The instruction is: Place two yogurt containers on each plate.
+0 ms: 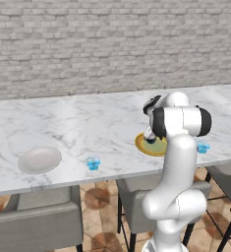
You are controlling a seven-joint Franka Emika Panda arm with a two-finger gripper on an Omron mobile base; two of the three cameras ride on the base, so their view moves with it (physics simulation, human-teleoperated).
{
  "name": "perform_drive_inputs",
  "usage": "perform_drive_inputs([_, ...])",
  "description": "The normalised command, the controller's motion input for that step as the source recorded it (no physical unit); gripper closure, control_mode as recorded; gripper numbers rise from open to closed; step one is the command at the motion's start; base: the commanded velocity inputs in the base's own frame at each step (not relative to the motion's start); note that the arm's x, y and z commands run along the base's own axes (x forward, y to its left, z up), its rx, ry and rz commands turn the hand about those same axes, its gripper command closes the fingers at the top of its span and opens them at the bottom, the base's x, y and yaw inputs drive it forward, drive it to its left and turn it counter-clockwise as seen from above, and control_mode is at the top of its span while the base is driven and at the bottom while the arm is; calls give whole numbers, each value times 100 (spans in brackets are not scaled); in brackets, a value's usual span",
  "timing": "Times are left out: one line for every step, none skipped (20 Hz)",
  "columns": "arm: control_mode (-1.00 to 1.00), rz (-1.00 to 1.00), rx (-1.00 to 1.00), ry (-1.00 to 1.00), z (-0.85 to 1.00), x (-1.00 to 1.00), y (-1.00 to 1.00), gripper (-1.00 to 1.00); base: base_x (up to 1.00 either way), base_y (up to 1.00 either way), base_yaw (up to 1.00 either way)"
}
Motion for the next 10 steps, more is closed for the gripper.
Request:
perform_drive_inputs([-100,0,0,0,0,0,-1,-100,0,0,0])
perform_drive_inputs([-100,0,0,0,0,0,-2,-100,0,0,0])
perform_drive_inputs([-100,0,0,0,0,0,-1,-100,0,0,0])
perform_drive_inputs([-100,0,0,0,0,0,0,-100,0,0,0])
perform_drive_inputs([-100,0,0,0,0,0,0,-100,0,0,0])
perform_drive_inputs([-100,0,0,0,0,0,-1,-100,0,0,0])
perform_drive_inputs([-100,0,0,0,0,0,-4,-100,0,0,0])
perform_drive_inputs([-100,0,0,0,0,0,-5,-100,0,0,0])
perform_drive_inputs([-100,0,0,0,0,0,-6,-100,0,0,0])
perform_drive_inputs([-100,0,0,0,2,0,-6,-100,0,0,0])
